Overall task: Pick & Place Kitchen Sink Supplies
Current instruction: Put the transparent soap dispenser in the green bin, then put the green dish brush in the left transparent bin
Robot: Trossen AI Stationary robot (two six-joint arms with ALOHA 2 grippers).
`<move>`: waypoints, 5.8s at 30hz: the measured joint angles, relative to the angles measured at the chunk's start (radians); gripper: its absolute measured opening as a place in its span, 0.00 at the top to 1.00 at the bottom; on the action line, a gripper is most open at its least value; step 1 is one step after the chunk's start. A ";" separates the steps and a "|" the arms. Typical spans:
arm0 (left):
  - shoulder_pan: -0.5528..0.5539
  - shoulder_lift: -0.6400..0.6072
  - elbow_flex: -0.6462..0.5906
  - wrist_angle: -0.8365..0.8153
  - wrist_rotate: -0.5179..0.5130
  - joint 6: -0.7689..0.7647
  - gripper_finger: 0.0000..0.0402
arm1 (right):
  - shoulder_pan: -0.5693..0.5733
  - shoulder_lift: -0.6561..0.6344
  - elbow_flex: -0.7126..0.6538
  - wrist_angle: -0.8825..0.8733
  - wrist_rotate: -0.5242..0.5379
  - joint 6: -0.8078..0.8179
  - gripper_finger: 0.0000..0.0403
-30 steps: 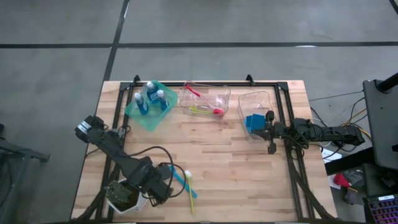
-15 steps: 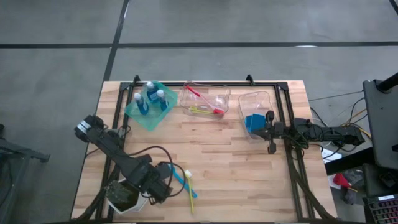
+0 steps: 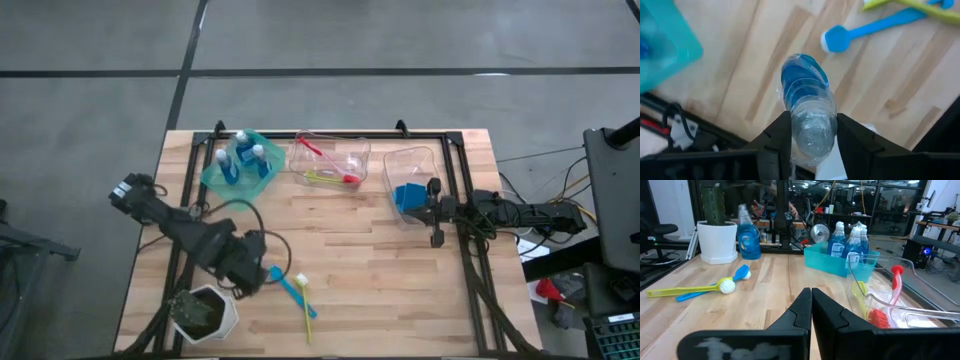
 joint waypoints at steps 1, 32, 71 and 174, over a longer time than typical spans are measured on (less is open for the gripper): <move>0.016 -0.012 0.000 0.005 -0.003 0.022 0.69 | 0.000 0.000 0.000 0.000 0.000 0.000 0.98; 0.819 -0.192 0.000 0.005 -0.008 0.712 0.69 | 0.000 0.000 0.000 0.000 0.000 0.000 0.98; 1.132 -0.189 -0.292 0.146 -0.018 0.919 0.68 | 0.000 0.000 0.000 0.000 0.000 0.000 0.98; 0.174 0.173 -0.073 0.697 0.002 0.962 0.45 | 0.000 0.000 0.000 0.000 0.000 0.000 0.98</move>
